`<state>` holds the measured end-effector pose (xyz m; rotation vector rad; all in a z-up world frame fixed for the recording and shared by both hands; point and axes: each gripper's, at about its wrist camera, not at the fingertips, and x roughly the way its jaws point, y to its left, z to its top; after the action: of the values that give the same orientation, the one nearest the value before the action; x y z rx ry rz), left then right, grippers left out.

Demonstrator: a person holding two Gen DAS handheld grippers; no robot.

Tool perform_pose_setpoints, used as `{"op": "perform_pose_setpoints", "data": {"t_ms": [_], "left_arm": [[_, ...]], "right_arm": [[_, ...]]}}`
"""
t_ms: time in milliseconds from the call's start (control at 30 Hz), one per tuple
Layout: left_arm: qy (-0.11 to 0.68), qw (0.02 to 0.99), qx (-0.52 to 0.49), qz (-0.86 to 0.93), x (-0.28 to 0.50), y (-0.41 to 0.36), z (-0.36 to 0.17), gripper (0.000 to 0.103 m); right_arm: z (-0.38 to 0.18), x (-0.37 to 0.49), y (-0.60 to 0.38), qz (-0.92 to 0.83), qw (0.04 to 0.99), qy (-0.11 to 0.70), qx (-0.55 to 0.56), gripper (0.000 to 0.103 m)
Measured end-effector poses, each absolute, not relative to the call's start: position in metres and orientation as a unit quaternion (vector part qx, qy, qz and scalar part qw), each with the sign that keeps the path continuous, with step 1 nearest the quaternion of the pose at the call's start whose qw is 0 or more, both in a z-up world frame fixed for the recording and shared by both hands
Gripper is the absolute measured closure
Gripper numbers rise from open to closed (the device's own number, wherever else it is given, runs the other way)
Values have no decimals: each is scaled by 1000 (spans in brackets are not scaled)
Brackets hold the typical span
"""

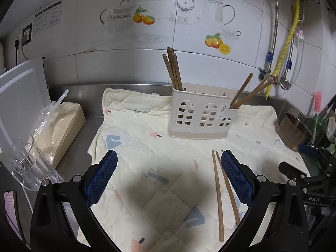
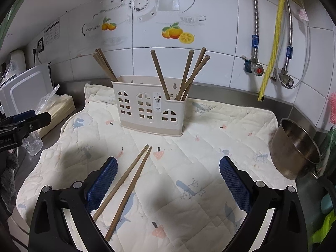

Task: Organize utensils
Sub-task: 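Move both open tools back toward the last two chopsticks on the mat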

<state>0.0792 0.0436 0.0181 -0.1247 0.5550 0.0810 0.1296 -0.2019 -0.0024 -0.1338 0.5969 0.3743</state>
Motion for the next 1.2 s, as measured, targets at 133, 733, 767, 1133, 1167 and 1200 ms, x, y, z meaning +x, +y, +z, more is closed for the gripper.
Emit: {"op": "perform_pose_setpoints", "data": {"t_ms": [133, 733, 767, 1133, 1167, 1200], "left_arm": [[275, 959, -60, 39, 78, 42, 17, 5], [285, 956, -60, 42, 72, 42, 5, 5], [286, 955, -61, 42, 71, 43, 4, 5], [292, 953, -71, 43, 70, 48, -6, 5], [293, 952, -72, 44, 70, 48, -6, 5], [294, 952, -73, 44, 71, 49, -8, 5]], "right_arm": [[-8, 126, -200, 185, 934, 299, -67, 9], [-39, 114, -183, 185, 923, 331, -69, 9], [-41, 114, -182, 185, 922, 333, -68, 9], [-70, 109, -166, 210, 904, 370, -51, 38], [-72, 109, -165, 213, 901, 374, -49, 42], [-75, 108, -163, 216, 899, 378, -46, 47]]}}
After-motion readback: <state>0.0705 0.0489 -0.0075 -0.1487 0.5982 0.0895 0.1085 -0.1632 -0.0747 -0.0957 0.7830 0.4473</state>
